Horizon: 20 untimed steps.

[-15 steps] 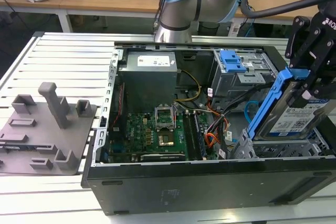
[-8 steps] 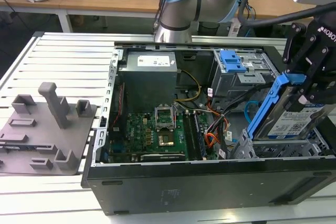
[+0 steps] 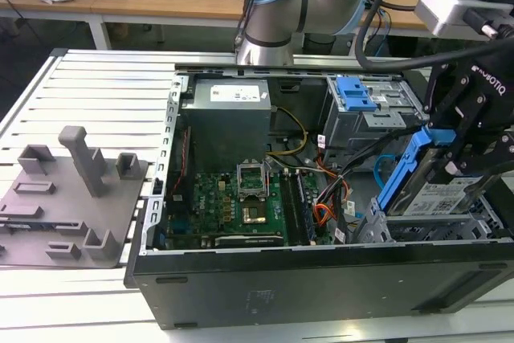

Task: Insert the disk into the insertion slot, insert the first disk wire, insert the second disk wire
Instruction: 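Insert the disk into the insertion slot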

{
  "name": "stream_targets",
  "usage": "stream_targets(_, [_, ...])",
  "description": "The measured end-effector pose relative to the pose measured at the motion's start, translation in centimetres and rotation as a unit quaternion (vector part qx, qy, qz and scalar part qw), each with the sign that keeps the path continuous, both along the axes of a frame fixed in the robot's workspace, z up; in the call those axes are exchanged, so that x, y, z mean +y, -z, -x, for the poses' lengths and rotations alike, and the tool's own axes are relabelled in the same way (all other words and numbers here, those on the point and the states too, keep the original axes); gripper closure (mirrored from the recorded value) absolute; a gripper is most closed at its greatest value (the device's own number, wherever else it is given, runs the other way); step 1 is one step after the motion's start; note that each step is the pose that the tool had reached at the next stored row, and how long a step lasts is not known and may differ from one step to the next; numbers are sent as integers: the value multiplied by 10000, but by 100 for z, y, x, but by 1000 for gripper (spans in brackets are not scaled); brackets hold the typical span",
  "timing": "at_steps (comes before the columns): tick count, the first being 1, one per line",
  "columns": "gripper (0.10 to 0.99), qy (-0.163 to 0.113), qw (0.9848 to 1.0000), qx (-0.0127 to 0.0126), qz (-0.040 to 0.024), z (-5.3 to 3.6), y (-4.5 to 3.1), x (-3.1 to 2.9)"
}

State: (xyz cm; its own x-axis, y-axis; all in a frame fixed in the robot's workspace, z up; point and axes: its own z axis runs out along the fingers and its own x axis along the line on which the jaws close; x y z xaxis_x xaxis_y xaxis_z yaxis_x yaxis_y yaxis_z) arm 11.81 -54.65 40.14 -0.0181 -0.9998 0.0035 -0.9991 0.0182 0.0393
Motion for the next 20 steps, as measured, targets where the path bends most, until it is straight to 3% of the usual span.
stream_targets(9, [722,0,10000,0,-1,0,3,0])
stream_targets(10, [714,0,10000,0,0,0,3,0])
stream_targets(11, [647,0,10000,0,0,0,3,0])
stream_targets(15, [647,0,10000,0,0,0,4,0])
stream_targets(17, [663,0,10000,0,0,0,4,0])
stream_targets(20, [851,0,10000,0,-1,0,5,0])
